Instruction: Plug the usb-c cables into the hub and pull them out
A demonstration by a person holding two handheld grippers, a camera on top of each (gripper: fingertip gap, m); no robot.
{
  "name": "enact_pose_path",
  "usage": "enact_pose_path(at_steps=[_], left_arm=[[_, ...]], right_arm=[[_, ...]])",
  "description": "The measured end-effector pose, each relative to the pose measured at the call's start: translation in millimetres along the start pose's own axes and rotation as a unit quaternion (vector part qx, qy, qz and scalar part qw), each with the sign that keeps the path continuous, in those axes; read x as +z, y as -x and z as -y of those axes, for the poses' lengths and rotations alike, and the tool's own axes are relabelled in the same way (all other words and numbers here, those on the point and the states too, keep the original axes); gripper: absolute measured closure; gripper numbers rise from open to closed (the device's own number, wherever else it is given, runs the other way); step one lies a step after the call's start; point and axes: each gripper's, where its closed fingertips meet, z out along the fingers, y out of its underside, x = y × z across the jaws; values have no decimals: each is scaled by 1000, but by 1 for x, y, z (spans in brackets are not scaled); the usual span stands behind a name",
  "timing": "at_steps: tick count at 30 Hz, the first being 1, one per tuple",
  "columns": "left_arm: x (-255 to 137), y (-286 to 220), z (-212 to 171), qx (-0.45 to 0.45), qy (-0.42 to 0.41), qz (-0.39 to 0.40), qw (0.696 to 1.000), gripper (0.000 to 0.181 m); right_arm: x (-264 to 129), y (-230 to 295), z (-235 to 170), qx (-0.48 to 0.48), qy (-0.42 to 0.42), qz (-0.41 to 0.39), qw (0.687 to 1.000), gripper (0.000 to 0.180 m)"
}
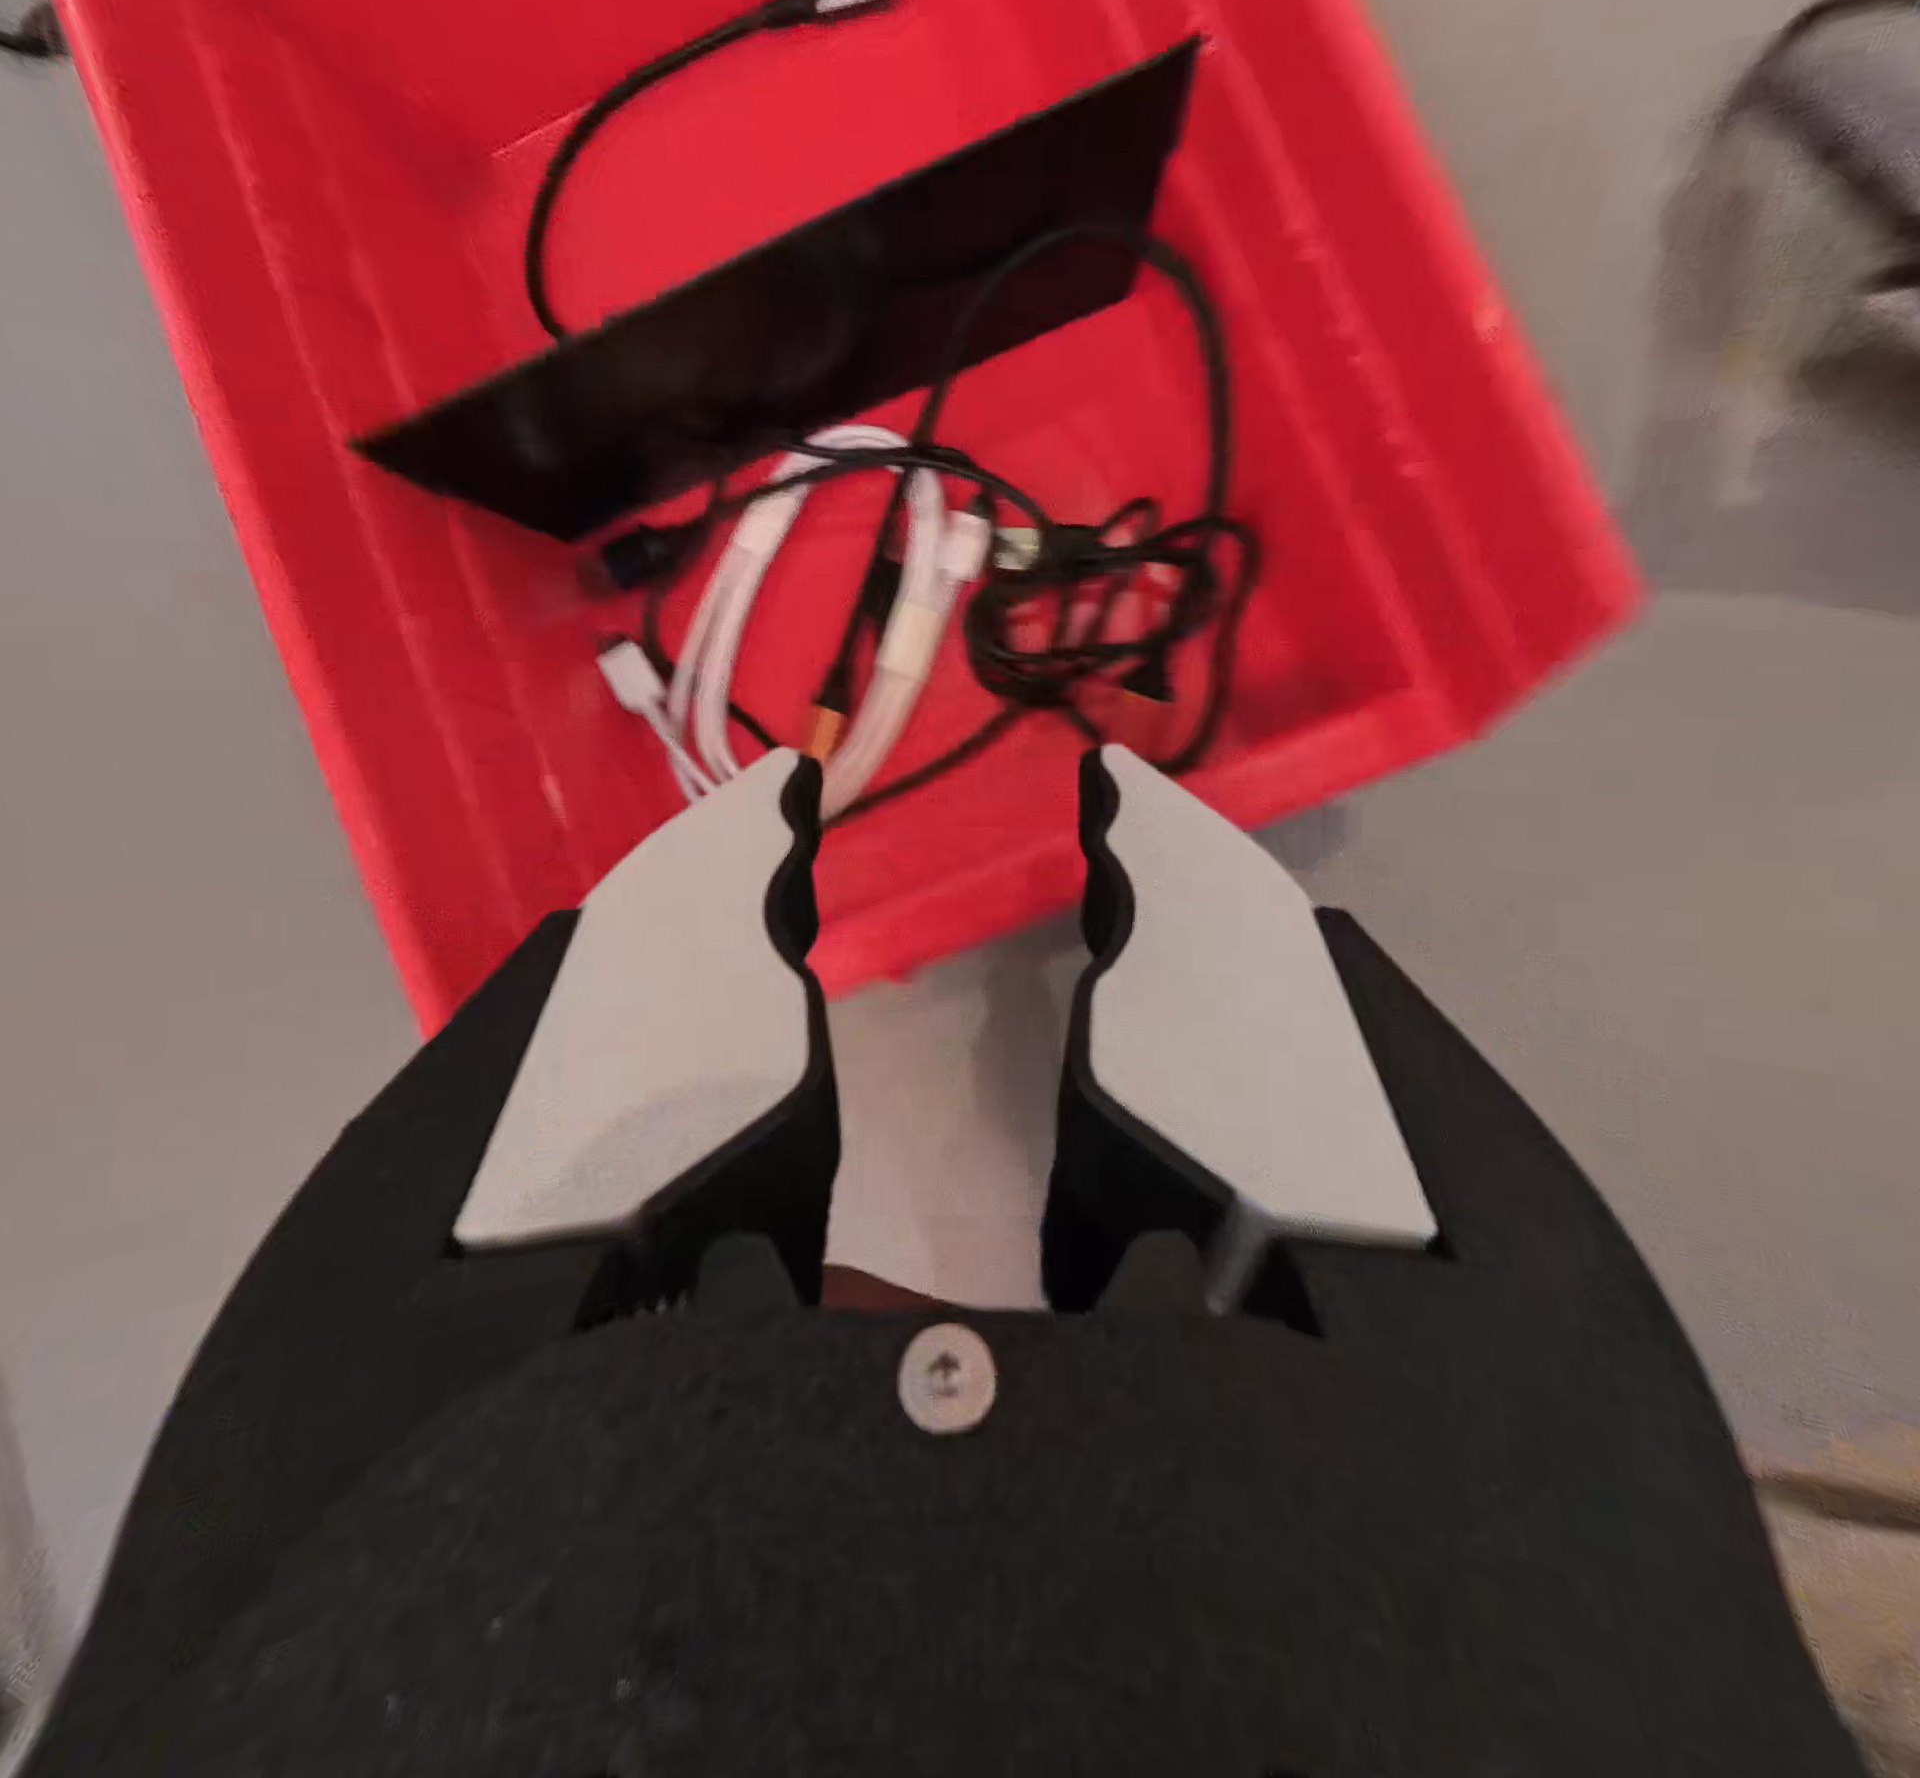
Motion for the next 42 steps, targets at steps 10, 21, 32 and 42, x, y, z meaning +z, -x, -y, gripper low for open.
enact_pose_path(at_steps=[10,21,32,42], left_arm=[[101,68,-1,148,274,50,949,144],[100,73,-18,197,315,84,925,173],[5,90,35,347,173,271,881,176],[-29,98,38,355,165,318,863,176]], right_arm=[[-2,2,0,0,-3,4,1000,171],[-1,5,0,5,-3,13,1000,171],[0,6,0,-2,-2,15,1000,171],[0,6,0,-3,0,14,1000,171]])
